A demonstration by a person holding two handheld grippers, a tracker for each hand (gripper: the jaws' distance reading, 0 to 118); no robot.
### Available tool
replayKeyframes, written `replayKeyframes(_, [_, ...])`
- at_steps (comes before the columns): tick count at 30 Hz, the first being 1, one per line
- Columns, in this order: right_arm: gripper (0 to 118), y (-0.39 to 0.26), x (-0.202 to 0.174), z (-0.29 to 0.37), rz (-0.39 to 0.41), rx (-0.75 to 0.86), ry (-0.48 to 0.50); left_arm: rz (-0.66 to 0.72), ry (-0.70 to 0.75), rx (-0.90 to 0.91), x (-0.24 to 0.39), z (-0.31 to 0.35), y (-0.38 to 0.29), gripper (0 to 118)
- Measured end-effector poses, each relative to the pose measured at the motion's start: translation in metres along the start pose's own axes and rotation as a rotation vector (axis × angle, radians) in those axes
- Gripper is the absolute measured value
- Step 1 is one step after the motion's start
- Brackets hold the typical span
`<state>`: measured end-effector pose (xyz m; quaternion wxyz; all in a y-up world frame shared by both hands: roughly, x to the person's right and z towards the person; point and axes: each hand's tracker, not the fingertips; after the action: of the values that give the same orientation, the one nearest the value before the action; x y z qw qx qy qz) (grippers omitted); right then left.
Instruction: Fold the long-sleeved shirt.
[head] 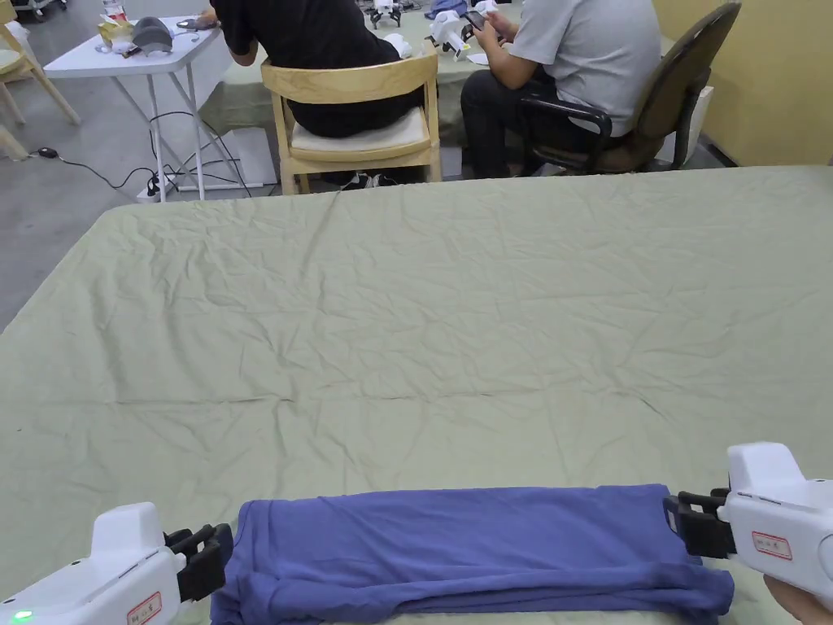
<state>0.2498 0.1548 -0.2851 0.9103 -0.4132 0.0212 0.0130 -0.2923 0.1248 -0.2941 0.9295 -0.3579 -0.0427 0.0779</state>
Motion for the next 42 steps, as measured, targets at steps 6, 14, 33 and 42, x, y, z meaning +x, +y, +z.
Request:
replayKeyframes(6, [39, -0.004, -0.043, 0.027, -0.003, 0.131, 0.03, -0.018, 0.008, 0.099, 0.025, 0.03, -0.004, 18])
replayKeyframes(14, [0, -0.023, -0.066, 0.03, -0.017, 0.18, 0.055, -0.049, -0.122, 0.069, 0.043, 0.05, -0.034, 0])
replayKeyframes(33, [0, -0.005, -0.077, 0.014, 0.017, 0.115, 0.093, 0.101, -0.503, -0.326, -0.079, 0.0, 0.031, 0])
replayKeyframes(42, [0, 0.004, -0.086, -0.013, 0.042, 0.028, 0.067, 0.122, -0.465, -0.426, -0.115, -0.068, 0.023, 68])
